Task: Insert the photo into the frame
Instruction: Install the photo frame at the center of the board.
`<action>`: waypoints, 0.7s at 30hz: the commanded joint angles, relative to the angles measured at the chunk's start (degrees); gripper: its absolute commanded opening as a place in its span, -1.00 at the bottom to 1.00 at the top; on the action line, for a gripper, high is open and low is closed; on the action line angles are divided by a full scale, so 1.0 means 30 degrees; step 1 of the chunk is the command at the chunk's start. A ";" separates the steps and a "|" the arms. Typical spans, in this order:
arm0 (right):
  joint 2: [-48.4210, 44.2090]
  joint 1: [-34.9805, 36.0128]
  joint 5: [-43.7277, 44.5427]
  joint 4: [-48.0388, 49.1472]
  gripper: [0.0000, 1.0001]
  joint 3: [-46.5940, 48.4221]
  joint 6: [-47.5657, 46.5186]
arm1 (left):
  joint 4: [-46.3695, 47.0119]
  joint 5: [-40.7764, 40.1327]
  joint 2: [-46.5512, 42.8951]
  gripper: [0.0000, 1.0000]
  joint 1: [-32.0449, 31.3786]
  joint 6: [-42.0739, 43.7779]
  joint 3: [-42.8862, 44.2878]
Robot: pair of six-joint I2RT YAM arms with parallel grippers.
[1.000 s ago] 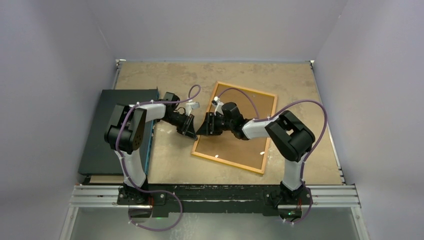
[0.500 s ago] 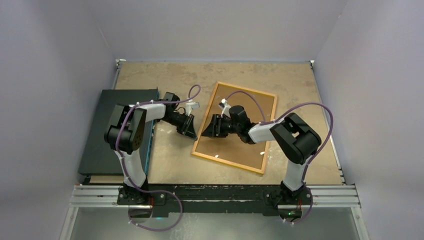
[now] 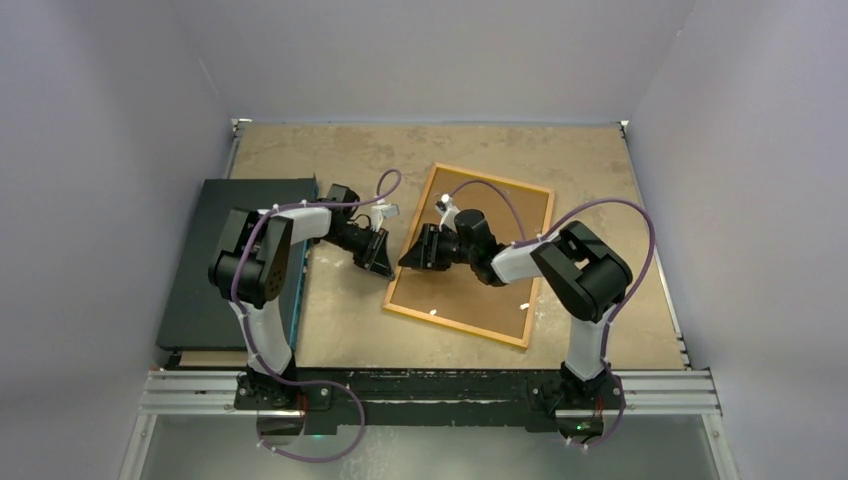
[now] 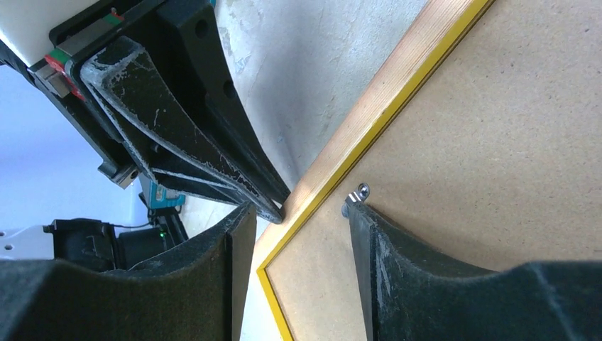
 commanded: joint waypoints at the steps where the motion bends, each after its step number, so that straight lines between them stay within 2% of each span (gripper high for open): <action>1: 0.0659 0.0182 0.1187 -0.0343 0.09 0.0477 0.0055 | 0.0568 -0.0992 -0.0111 -1.00 -0.0229 0.0733 -0.0123; 21: 0.0999 0.1022 0.3306 -0.0485 0.04 0.0836 0.0962 | 0.0428 -0.0924 -0.0139 -1.00 -0.0229 0.0857 -0.0120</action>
